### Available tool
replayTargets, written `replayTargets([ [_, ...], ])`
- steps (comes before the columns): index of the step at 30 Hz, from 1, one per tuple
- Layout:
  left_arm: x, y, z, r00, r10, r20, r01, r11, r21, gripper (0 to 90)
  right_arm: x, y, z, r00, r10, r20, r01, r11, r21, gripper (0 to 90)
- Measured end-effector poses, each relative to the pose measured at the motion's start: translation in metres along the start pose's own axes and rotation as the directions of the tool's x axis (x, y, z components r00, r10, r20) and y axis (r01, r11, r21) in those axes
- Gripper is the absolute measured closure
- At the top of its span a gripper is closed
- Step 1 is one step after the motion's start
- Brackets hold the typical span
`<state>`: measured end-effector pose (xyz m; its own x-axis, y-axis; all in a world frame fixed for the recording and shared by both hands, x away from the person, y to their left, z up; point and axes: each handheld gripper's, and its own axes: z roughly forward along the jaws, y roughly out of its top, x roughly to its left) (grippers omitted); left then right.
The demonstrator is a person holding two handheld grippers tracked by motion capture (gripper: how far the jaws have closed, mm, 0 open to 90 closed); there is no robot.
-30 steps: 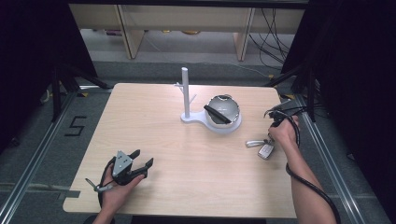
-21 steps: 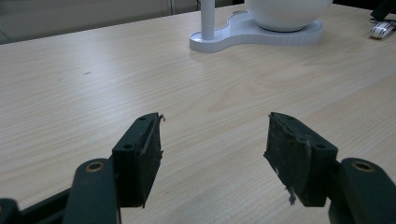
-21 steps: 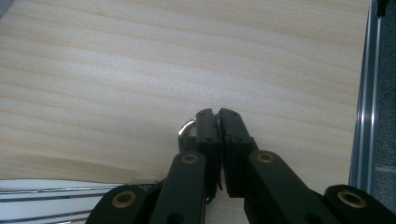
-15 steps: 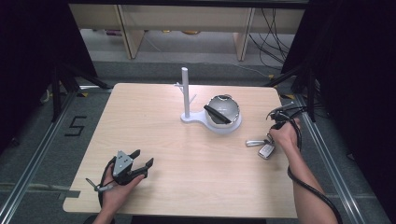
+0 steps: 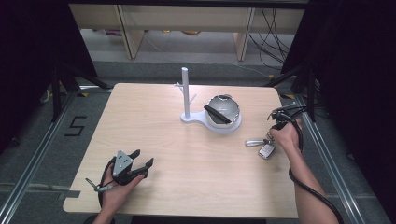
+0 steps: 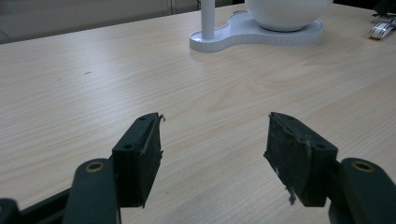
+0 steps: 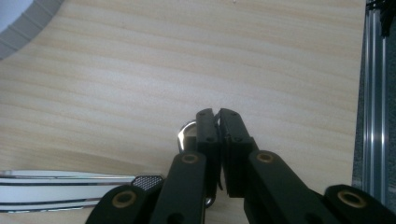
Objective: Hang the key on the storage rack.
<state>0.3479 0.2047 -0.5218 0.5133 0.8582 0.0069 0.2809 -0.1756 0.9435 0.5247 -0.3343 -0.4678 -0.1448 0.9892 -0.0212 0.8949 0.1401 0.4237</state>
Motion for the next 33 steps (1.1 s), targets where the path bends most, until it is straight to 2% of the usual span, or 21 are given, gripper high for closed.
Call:
replayTargets([
  [3, 0.000, 0.000, 0.000, 1.0000, 0.001, -0.001, -0.001, 1.0000, 0.000, 34.9, 0.001, 0.000, -0.004, 1.0000, 0.003, -0.006, -0.003, 1.000, -0.024, 88.2],
  [5, 0.000, 0.000, 0.000, 1.0000, 0.001, -0.003, -0.001, 1.0000, 0.000, 34.8, -0.001, 0.000, -0.005, 0.9994, -0.034, -0.009, 0.033, 0.997, -0.065, 88.2],
  [6, 0.000, 0.000, 0.000, 1.0000, 0.001, -0.003, -0.001, 1.0000, -0.001, 34.8, 0.000, -0.001, -0.008, 0.9997, -0.021, -0.011, 0.020, 0.997, -0.069, 88.2],
  [7, 0.000, 0.000, 0.000, 1.0000, 0.000, -0.003, 0.000, 1.0000, -0.001, 34.8, -0.001, -0.001, -0.009, 0.9989, -0.043, -0.018, 0.042, 0.995, -0.087, 88.2],
  [8, 0.000, 0.000, 0.000, 1.0000, 0.000, -0.003, 0.000, 1.0000, -0.002, 34.8, 0.001, -0.002, -0.013, 0.9998, -0.013, -0.016, 0.011, 0.996, -0.092, 88.2],
  [9, 0.000, 0.000, 0.001, 1.0000, -0.002, 0.004, 0.002, 0.9999, -0.013, 34.8, 0.000, -0.002, -0.013, 0.9988, -0.047, -0.013, 0.045, 0.992, -0.118, 88.2],
  [11, 0.000, 0.000, 0.001, 1.0000, -0.001, 0.007, 0.001, 0.9999, -0.014, 34.8, 0.003, -0.003, -0.019, 0.9995, -0.005, -0.030, 0.002, 0.992, -0.123, 88.2],
  [13, 0.000, 0.000, 0.001, 1.0000, -0.001, 0.004, 0.001, 0.9999, -0.013, 34.8, 0.004, -0.004, -0.023, 0.9992, -0.008, -0.040, 0.002, 0.989, -0.148, 88.2],
  [17, 0.000, 0.000, 0.001, 1.0000, -0.001, 0.006, 0.001, 0.9999, -0.014, 34.8, 0.002, -0.007, -0.029, 0.9963, -0.073, -0.046, 0.060, 0.971, -0.231, 88.3],
  [19, 0.000, 0.000, 0.002, 0.9999, 0.006, 0.012, -0.006, 0.9998, -0.019, 34.8, 0.004, -0.008, -0.036, 0.9967, -0.066, -0.046, 0.052, 0.965, -0.256, 88.2],
  [20, 0.000, 0.000, 0.001, 0.9999, 0.007, 0.007, -0.007, 0.9999, -0.014, 34.8, 0.003, -0.009, -0.036, 0.9946, -0.093, -0.046, 0.076, 0.956, -0.283, 88.2],
  [21, 0.000, 0.000, 0.001, 0.9999, 0.008, 0.008, -0.008, 0.9999, -0.014, 34.8, 0.005, -0.009, -0.040, 0.9953, -0.074, -0.062, 0.054, 0.957, -0.284, 88.2],
  [22, 0.000, 0.000, 0.001, 0.9999, 0.007, 0.008, -0.007, 0.9999, -0.014, 34.8, 0.005, -0.009, -0.041, 0.9937, -0.099, -0.052, 0.079, 0.948, -0.308, 88.2],
  [23, 0.000, 0.000, 0.001, 0.9999, 0.006, 0.010, -0.006, 0.9999, -0.016, 34.8, 0.007, -0.009, -0.045, 0.9930, -0.094, -0.071, 0.069, 0.952, -0.297, 88.2],
  [24, 0.000, 0.000, 0.002, 0.9999, 0.005, 0.013, -0.005, 0.9998, -0.018, 34.9, 0.011, -0.009, -0.048, 0.9959, -0.051, -0.074, 0.026, 0.952, -0.305, 90.0],
  [25, 0.000, 0.000, 0.001, 1.0000, -0.002, 0.009, 0.002, 0.9999, -0.016, 34.9, 0.010, -0.009, -0.050, 0.9938, -0.072, -0.084, 0.041, 0.944, -0.328, 90.0],
  [27, 0.000, 0.000, 0.001, 1.0000, -0.001, 0.009, 0.001, 0.9999, -0.015, 34.9, 0.010, -0.008, -0.056, 0.9936, -0.092, -0.065, 0.064, 0.935, -0.349, 90.0],
  [28, 0.000, 0.000, 0.001, 1.0000, -0.003, 0.008, 0.003, 0.9999, -0.010, 35.0, 0.012, -0.007, -0.059, 0.9924, -0.080, -0.093, 0.043, 0.935, -0.353, 90.0],
  [31, 0.000, 0.000, 0.001, 0.9999, 0.007, 0.010, -0.007, 0.9999, -0.013, 34.9, 0.013, -0.005, -0.060, 0.9925, -0.092, -0.081, 0.060, 0.942, -0.331, 90.0],
  [32, 0.000, 0.000, 0.001, 0.9999, 0.006, 0.009, -0.006, 0.9999, -0.015, 34.9, 0.013, -0.005, -0.060, 0.9929, -0.090, -0.077, 0.062, 0.949, -0.311, 90.0],
  [33, 0.000, 0.000, 0.002, 0.9999, 0.005, 0.014, -0.005, 0.9998, -0.019, 34.9, 0.014, -0.004, -0.057, 0.9941, -0.064, -0.087, 0.036, 0.954, -0.297, 90.0],
])
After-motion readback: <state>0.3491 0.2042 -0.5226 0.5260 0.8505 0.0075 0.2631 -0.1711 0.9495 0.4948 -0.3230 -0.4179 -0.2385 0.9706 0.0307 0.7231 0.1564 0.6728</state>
